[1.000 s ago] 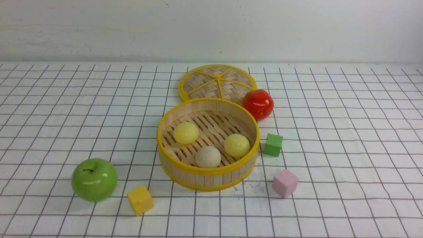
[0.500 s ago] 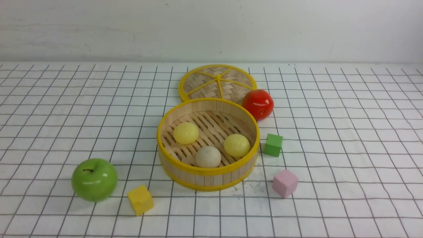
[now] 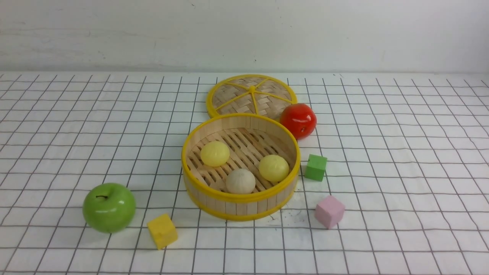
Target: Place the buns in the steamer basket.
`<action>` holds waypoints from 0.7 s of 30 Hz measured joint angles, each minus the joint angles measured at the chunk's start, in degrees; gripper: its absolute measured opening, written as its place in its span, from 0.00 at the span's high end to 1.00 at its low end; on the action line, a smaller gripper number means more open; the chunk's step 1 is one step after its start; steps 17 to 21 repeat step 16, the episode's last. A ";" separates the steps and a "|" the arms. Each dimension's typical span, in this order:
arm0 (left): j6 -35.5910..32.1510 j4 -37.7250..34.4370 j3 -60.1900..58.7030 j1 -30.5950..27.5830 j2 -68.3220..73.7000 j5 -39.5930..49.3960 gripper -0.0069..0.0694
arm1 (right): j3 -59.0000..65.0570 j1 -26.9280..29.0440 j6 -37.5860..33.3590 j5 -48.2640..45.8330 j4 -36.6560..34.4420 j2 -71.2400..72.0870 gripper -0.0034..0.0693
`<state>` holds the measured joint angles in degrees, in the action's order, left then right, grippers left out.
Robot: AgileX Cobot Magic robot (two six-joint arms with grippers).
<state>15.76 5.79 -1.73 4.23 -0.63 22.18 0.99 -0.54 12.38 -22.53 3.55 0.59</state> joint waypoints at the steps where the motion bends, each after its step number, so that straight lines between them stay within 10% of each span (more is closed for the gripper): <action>1: 0.00 0.00 0.00 0.00 0.00 0.00 0.92 | 0.00 0.00 0.00 0.00 0.00 0.00 0.62; 21: 0.00 0.00 0.00 0.00 0.00 0.05 0.90 | 0.00 0.00 0.00 0.00 0.00 0.00 0.62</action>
